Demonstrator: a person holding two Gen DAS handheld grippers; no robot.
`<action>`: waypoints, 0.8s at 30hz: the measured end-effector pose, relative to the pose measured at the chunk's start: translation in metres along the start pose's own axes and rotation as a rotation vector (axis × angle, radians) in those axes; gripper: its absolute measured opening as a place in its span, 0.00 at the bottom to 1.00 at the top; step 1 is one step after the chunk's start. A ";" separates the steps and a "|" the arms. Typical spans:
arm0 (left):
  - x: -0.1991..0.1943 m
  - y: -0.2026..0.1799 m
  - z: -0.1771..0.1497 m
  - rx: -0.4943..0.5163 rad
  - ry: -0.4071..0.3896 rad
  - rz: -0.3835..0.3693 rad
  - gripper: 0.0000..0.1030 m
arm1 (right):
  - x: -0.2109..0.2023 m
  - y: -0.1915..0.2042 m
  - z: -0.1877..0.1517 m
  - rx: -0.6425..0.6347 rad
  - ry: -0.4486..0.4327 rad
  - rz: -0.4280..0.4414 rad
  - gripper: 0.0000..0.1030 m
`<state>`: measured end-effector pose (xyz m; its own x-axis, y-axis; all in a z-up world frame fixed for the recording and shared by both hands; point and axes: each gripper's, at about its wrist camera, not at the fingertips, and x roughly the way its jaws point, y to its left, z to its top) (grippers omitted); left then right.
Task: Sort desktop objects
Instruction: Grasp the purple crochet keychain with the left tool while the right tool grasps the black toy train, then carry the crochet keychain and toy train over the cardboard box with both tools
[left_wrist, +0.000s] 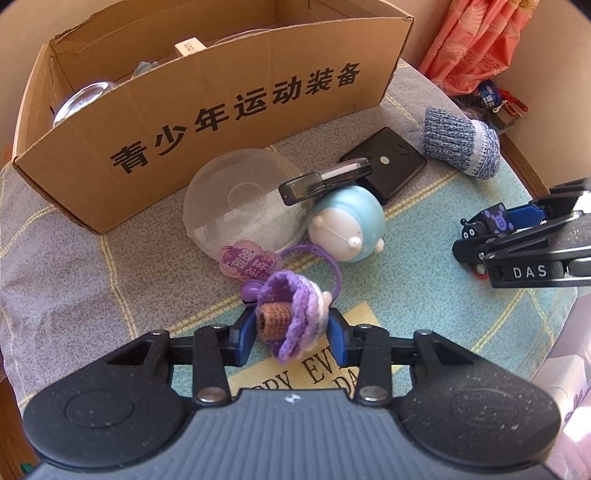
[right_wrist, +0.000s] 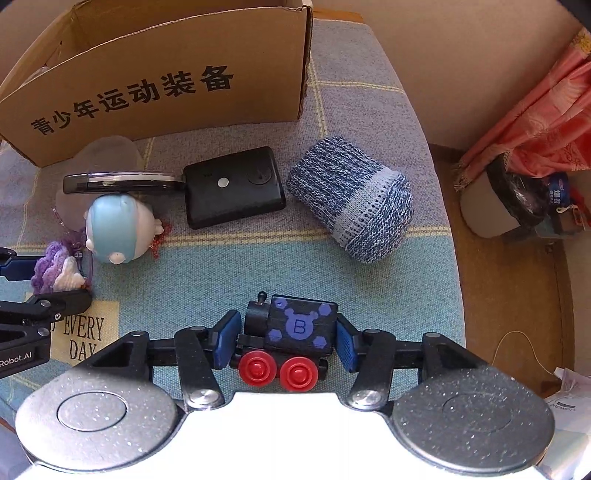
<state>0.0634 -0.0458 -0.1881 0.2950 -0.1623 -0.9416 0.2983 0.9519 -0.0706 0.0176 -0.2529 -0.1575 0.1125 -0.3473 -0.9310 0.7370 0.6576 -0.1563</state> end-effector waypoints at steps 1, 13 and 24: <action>-0.002 0.001 0.000 0.004 -0.003 -0.004 0.37 | -0.001 0.000 0.000 -0.003 0.000 0.000 0.57; -0.033 0.007 0.009 0.039 -0.037 -0.014 0.36 | -0.025 0.005 0.012 -0.055 -0.017 0.011 0.55; -0.069 0.013 0.025 0.106 -0.012 -0.048 0.36 | -0.050 0.010 0.027 -0.123 -0.003 0.045 0.55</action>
<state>0.0698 -0.0287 -0.1159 0.2885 -0.2110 -0.9339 0.4066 0.9101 -0.0800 0.0373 -0.2470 -0.1039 0.1460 -0.3175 -0.9370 0.6441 0.7494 -0.1535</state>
